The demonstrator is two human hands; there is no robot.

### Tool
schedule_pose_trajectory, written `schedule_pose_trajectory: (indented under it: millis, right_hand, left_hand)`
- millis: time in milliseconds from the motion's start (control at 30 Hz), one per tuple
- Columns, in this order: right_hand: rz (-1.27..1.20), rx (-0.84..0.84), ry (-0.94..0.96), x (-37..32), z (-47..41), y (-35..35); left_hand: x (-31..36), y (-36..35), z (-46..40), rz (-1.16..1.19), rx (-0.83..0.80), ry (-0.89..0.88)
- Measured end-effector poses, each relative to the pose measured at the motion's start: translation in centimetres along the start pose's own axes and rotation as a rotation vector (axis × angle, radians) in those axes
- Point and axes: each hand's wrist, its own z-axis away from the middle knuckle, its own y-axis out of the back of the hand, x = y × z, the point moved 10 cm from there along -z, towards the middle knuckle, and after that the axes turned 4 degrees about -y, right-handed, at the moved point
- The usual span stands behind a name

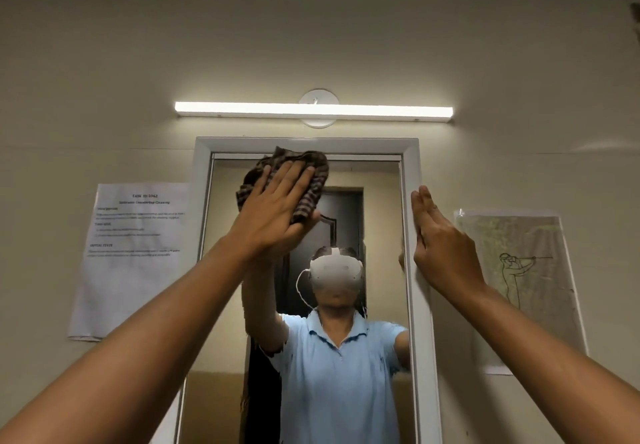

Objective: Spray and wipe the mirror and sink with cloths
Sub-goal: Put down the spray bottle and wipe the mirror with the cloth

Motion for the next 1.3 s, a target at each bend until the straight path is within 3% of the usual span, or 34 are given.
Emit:
schedule_pose_trajectory:
  millis: [367,800,1300]
  right_hand:
    - [-0.030,-0.003,-0.007,-0.5,0.2,0.2]
    - [-0.065,-0.043,-0.062,-0.7,1.1,0.1]
    - [0.038,-0.118,-0.028,0.0,1.2,-0.1]
  left_hand:
    - [-7.7,-0.4,4.6,0.037,-0.028,0.178]
    - [-2.1,-2.8,11.2,-0.035,-0.035,0.324]
    - [7.8,-1.5,-4.4,0.015,-0.005,0.125]
